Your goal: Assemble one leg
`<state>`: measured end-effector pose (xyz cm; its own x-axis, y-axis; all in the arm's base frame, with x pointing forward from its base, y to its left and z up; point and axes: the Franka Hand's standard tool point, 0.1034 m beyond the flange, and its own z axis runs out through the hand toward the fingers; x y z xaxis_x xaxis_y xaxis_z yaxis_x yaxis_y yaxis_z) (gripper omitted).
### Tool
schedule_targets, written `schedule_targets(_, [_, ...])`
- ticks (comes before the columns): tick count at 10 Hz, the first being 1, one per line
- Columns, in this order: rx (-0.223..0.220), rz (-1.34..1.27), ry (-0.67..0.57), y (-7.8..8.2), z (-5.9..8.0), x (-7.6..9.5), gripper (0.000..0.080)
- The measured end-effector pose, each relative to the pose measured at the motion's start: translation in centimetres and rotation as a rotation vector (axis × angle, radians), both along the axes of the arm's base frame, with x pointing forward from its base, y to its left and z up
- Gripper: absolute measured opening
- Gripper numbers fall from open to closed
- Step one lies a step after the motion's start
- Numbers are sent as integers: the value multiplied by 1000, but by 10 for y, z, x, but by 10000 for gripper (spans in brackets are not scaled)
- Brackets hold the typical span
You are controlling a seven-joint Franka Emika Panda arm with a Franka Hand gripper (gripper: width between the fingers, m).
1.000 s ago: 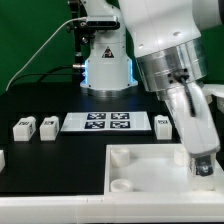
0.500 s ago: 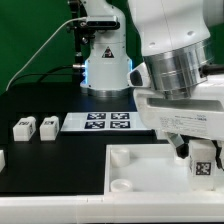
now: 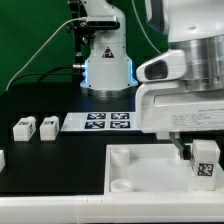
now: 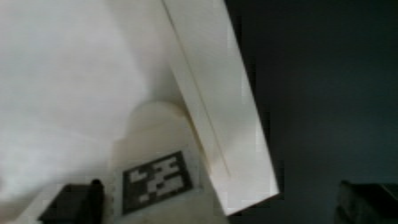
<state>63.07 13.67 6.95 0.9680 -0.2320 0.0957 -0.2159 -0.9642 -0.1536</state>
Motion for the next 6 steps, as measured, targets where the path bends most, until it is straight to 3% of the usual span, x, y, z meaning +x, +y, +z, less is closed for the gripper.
schedule_targets(2, [-1, 28, -3, -1, -1, 0, 649])
schedule_targets(4, [-7, 18, -3, -8, -1, 1, 410])
schedule_targets(5, [0, -94, 18, -15, -3, 0, 410])
schedule_targets(6, [13, -212, 32, -17, -4, 0, 299])
